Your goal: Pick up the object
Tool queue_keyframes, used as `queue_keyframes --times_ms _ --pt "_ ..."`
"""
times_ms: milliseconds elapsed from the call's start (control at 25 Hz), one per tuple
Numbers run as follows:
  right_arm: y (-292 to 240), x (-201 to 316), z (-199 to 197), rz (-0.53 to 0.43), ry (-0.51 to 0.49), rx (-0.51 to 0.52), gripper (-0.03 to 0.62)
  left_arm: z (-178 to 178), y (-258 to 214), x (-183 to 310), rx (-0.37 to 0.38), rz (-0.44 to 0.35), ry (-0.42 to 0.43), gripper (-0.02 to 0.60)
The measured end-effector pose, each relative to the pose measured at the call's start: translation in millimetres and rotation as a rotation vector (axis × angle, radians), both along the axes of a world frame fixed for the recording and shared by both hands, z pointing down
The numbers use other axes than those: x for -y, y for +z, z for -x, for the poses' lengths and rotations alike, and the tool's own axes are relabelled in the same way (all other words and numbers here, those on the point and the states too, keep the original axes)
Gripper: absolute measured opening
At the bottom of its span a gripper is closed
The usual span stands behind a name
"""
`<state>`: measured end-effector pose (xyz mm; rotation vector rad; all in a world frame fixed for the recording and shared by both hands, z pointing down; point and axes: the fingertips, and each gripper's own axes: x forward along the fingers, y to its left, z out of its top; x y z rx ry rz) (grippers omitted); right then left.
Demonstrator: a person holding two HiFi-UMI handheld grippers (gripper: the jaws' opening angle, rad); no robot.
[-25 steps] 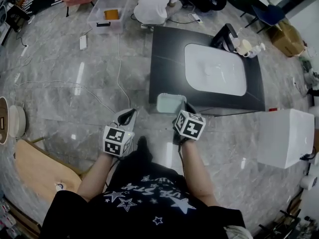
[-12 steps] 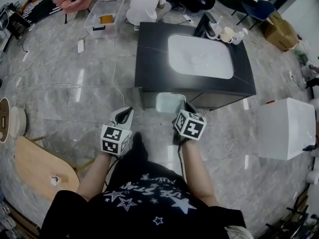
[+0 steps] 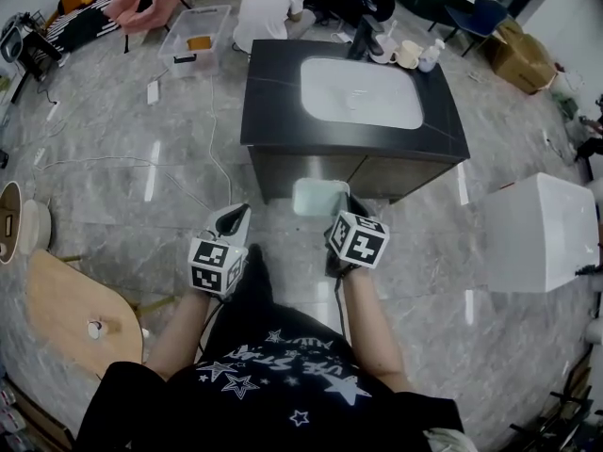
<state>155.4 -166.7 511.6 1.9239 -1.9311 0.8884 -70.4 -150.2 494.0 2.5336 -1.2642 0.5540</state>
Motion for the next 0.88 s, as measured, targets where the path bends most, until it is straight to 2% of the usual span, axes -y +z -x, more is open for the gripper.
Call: queue_keyframes --times_ms 400,880 --pt "-7 -73 -18 -0.016 0.012 0.006 0.011 -16 -6 -65 -0.007 -0.015 0.010 0.010" --pt "-6 -139 -16 -0.032 0.018 0.026 0.011 -11 -7 -130 -0.001 -0.019 0.003 0.010"
